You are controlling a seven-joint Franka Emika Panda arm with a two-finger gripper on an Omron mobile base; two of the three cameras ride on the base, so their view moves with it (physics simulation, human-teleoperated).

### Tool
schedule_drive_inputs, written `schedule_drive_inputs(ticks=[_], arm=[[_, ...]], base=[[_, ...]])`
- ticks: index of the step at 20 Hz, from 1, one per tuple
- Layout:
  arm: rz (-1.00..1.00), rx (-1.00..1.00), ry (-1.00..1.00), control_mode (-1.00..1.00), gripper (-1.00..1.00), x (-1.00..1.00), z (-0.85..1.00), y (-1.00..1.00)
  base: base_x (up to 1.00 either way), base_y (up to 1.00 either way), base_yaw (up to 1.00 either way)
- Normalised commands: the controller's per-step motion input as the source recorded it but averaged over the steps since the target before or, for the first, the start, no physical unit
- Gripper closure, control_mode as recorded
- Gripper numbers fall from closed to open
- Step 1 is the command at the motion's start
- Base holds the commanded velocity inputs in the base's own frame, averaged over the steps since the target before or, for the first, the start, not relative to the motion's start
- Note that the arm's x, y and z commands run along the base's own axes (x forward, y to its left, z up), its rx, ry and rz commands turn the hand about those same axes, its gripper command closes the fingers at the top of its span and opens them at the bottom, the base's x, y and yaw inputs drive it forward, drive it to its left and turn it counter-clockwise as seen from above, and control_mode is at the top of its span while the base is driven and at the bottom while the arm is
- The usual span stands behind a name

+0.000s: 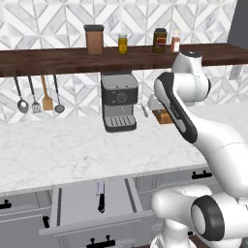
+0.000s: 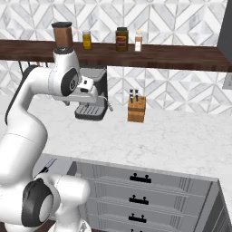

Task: Pick up the knife from the drawer and place it on the cutting board. Then place the meat from the plate to the cutting board.

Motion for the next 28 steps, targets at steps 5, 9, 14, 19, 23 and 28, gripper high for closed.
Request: schedule_drive_inputs(ticks=[5, 9, 14, 19, 23, 28], arm=[[0.00, 0.00, 0.00, 1.00, -1.00, 0.00, 0.00, 0.00], [0.00, 0.00, 0.00, 1.00, -1.00, 0.00, 0.00, 0.00], [0.00, 0.00, 0.00, 1.00, -1.00, 0.00, 0.00, 0.00], [0.00, 0.00, 0.00, 1.00, -1.00, 0.00, 0.00, 0.00], [0.00, 0.00, 0.00, 1.00, -1.00, 0.00, 0.00, 0.00], [0.00, 0.00, 0.00, 1.00, -1.00, 0.00, 0.00, 0.00]], base=[[-0.19, 0.00, 0.00], [-0.53, -0.03, 0.03], [-0.43, -0.17, 0.10], [-0.09, -0.28, 0.23], [-0.19, -0.34, 0.29], [-0.26, -0.53, 0.29]])
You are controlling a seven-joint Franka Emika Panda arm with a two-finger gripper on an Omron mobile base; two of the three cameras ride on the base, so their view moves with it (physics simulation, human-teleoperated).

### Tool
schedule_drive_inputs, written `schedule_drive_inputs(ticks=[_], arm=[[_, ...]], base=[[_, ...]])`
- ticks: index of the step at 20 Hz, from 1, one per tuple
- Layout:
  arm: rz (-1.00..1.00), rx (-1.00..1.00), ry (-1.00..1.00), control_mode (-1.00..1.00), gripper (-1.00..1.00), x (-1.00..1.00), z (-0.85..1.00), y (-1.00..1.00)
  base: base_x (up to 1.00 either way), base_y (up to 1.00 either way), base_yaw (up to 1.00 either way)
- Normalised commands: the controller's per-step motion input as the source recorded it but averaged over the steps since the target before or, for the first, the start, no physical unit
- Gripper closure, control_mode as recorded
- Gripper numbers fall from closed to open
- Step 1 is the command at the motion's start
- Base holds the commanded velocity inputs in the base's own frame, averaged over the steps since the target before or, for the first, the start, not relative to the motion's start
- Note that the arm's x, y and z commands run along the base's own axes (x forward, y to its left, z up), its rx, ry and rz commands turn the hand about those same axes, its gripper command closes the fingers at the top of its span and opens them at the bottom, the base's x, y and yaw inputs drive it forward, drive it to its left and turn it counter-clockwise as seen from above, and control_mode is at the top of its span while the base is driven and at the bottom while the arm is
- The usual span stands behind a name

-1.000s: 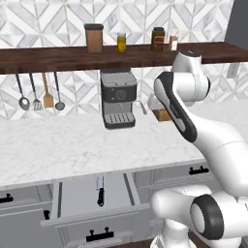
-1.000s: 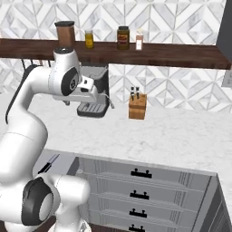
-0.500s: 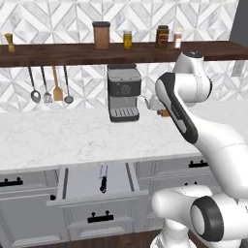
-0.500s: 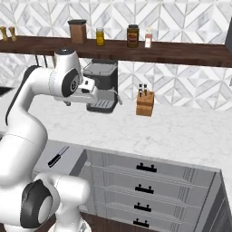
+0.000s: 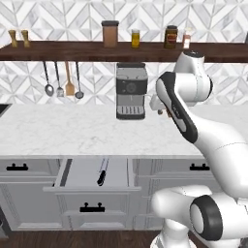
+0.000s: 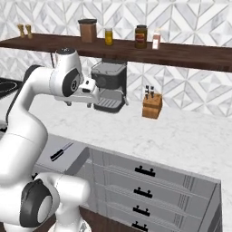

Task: Pick up the knife from the drawer and place it on the cutting board. Then place the meat from the plate to the cutting board.

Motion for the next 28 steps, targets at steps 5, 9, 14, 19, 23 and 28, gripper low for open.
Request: schedule_drive_inputs(ticks=[5, 9, 14, 19, 23, 28], arm=[[0.00, 0.00, 0.00, 1.00, -1.00, 0.00, 0.00, 0.00], [0.00, 0.00, 0.00, 1.00, -1.00, 0.00, 0.00, 0.00], [0.00, 0.05, 0.03, -1.00, -1.00, 0.00, -0.07, 0.08], [-0.02, 0.02, 0.11, -1.00, -1.00, 0.12, -0.46, 0.54], [-0.11, 0.01, 0.22, -1.00, -1.00, 0.05, -0.81, 0.98], [-0.16, 0.01, 0.22, -1.00, -1.00, 0.06, -0.82, 1.00]], base=[[-0.12, -0.39, 0.28], [0.00, -0.04, 0.11], [0.00, 0.00, 0.00], [0.00, 0.00, 0.00], [0.00, 0.00, 0.00], [0.00, 0.00, 0.00]])
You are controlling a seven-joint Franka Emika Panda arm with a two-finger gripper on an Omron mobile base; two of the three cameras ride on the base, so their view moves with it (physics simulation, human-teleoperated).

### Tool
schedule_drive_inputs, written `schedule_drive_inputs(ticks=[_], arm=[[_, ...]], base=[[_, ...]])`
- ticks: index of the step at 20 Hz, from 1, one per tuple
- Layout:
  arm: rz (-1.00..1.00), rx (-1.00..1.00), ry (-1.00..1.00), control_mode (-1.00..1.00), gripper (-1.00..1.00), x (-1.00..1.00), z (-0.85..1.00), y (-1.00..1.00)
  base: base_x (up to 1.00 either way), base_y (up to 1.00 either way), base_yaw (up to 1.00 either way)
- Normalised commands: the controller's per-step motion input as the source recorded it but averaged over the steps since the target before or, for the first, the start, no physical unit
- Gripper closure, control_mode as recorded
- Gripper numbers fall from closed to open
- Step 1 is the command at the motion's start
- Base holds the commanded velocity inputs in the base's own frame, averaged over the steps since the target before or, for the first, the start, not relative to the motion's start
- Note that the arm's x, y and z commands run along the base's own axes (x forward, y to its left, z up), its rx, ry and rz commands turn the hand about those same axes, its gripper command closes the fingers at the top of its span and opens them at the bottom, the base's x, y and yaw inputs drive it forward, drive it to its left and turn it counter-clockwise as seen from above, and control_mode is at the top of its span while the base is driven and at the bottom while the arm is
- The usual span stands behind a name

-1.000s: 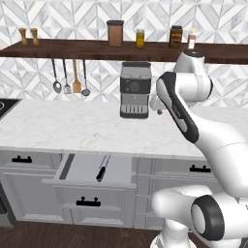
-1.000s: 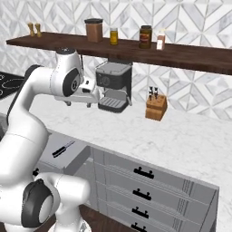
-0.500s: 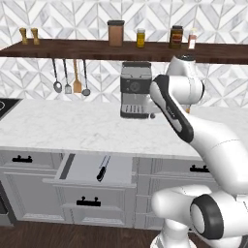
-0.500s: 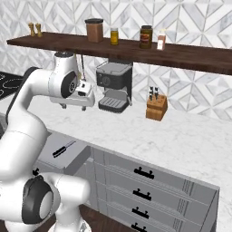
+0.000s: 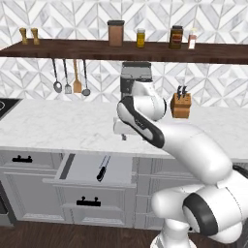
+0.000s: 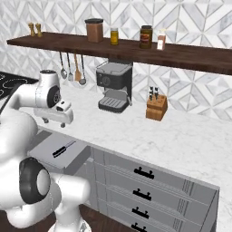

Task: Pick up the knife from the drawer and place it on the cutting board. Then place the meat from the plate to the cutting board.

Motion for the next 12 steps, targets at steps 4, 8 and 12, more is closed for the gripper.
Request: schedule_drive_inputs(ticks=[4, 8, 12], arm=[[-0.02, 0.00, 0.25, -1.00, -1.00, 0.25, -0.74, 0.68], [0.04, -0.01, 0.18, -1.00, -1.00, 0.19, -0.63, 0.29], [0.01, 0.00, 0.08, -1.00, -1.00, 0.21, -0.57, 0.25]], base=[[0.00, 0.00, 0.00], [0.00, 0.00, 0.00], [0.00, 0.00, 0.00]])
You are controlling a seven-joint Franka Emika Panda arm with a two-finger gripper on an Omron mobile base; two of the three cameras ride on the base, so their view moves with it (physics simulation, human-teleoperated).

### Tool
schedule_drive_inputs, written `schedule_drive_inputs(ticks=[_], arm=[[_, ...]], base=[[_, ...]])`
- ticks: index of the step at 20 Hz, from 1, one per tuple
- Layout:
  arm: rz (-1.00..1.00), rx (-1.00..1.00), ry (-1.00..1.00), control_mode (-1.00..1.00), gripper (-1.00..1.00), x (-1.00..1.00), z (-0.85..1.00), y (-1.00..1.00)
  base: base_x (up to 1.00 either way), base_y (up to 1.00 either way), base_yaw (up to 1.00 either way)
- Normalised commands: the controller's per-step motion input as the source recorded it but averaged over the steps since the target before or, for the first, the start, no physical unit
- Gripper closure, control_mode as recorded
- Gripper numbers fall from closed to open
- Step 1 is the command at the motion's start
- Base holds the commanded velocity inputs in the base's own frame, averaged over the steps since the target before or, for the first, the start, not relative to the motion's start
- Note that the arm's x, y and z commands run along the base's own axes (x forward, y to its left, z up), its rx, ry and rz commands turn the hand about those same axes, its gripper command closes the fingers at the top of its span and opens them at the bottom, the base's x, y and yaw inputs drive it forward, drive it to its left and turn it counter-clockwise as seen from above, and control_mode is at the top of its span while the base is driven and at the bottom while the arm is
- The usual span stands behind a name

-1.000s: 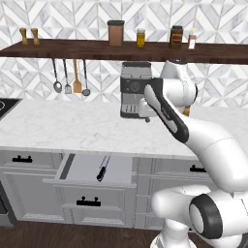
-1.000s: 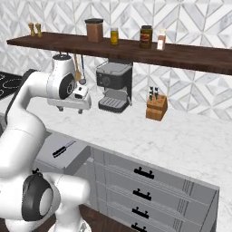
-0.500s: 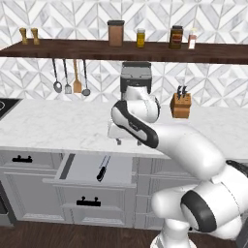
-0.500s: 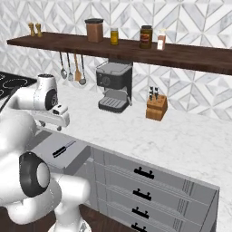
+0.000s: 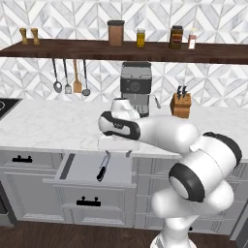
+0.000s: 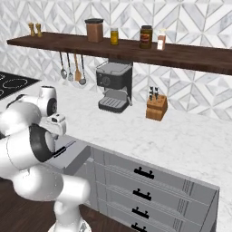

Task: Pick up the knife from the drawer and place it on the cutting board. Then place the meat from the plate to the cutting board.

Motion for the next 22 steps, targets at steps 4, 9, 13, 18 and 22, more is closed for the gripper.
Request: schedule_drive_inputs(ticks=[4, 9, 13, 18, 22], arm=[[0.02, 0.00, 0.06, -1.00, -1.00, 0.18, -0.65, 0.24], [0.01, 0.00, 0.01, -1.00, -1.00, 0.05, -0.70, 0.28], [0.00, 0.00, 0.00, -1.00, -1.00, 0.07, -0.62, 0.11], [0.00, 0.00, 0.00, -1.00, -1.00, 0.17, -0.33, 0.08], [0.00, -0.01, 0.00, -1.00, -1.00, 0.20, -0.30, 0.05]], base=[[0.00, 0.00, 0.00], [0.00, 0.00, 0.00], [0.00, 0.00, 0.00], [0.00, 0.00, 0.00], [0.00, 0.00, 0.00]])
